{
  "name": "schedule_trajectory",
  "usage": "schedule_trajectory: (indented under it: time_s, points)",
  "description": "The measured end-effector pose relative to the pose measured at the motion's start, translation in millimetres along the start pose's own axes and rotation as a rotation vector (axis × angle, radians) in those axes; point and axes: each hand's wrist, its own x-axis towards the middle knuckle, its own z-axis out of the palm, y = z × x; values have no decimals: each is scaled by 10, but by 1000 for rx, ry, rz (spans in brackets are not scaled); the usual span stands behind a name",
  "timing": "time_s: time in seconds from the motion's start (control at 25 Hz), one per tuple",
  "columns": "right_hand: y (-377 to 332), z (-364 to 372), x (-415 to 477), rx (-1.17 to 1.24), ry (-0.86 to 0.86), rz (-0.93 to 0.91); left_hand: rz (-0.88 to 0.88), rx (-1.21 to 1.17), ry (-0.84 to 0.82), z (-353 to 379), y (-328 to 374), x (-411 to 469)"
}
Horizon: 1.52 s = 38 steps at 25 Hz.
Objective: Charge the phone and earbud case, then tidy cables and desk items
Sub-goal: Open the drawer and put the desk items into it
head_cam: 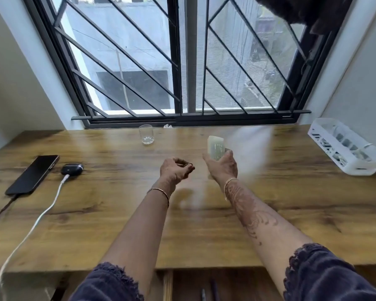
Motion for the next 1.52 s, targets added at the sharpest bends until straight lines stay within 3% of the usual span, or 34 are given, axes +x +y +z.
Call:
schedule_trajectory:
  time_s: [0.24,0.48,0.68,0.84,1.04,1.52]
  points:
    - [328,-849,-898,125,-78,62,-53,-253,-113,264,83,-1322]
    - [1152,-1557,-1780,264,-234,82,-113,-240,-168,626,-455,-2409]
    - [1833,-1935,-2227,192,-393,115,-215,-94,-166,782,-1073,-2929]
    - [2260,-2005,-2265,-8,-292,171,-318,-20,-104,886,-1298,-2957]
    - [2612,-1853,-2203,-184,-97,320,-303,91,-75,1108,-1456,-2802]
    - [2858,-1620,-2063,-217,-8,291,-247,450,-104,1468,-1365,-2449]
